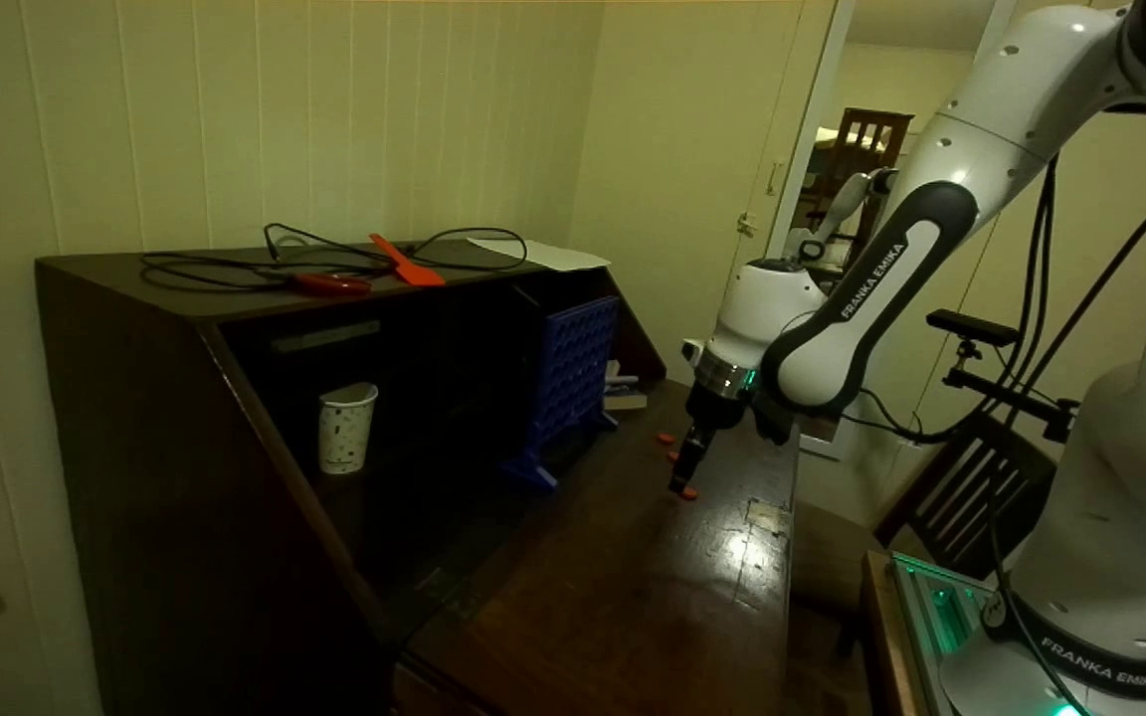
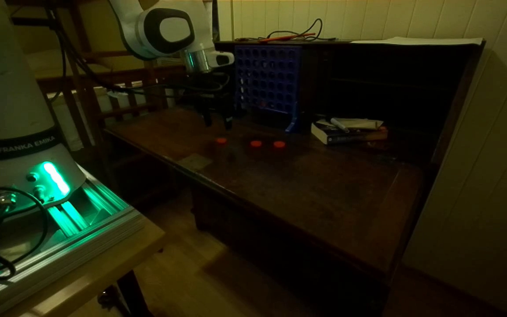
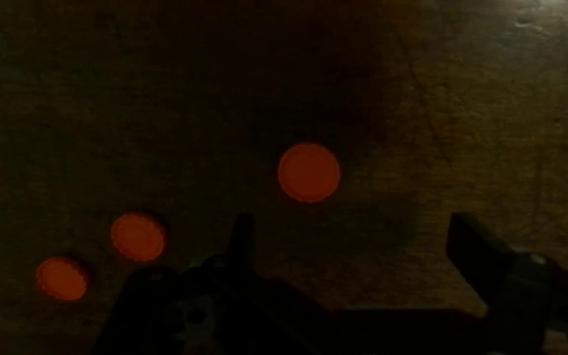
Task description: Put the left orange disc in the blue board
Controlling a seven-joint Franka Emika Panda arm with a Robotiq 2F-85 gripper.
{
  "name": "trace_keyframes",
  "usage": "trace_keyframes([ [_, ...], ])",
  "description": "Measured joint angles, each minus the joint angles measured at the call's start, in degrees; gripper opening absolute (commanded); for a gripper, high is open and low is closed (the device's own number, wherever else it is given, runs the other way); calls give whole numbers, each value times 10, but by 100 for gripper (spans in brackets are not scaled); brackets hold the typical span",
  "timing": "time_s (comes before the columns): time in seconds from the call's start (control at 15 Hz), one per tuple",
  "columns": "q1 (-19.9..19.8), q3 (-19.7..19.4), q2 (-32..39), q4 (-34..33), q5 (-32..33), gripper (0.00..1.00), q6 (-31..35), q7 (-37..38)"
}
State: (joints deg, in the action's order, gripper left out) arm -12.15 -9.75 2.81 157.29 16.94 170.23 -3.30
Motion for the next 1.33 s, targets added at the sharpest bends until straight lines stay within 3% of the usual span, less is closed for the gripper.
trace_keyframes([
  [0.67,8,-38,69,0,-3,97,94,-16],
  [0.73,9,-38,71,0,-5,77,102,-19],
  [0.87,9,-34,74,0,-9,71,108,-24],
  [1.07,9,-26,74,0,-14,49,108,-31],
  [1.2,8,-22,74,-1,-18,58,108,-34],
  [1.27,7,-23,74,-1,-20,74,108,-39],
  [1.33,6,-23,73,-2,-21,78,108,-42],
])
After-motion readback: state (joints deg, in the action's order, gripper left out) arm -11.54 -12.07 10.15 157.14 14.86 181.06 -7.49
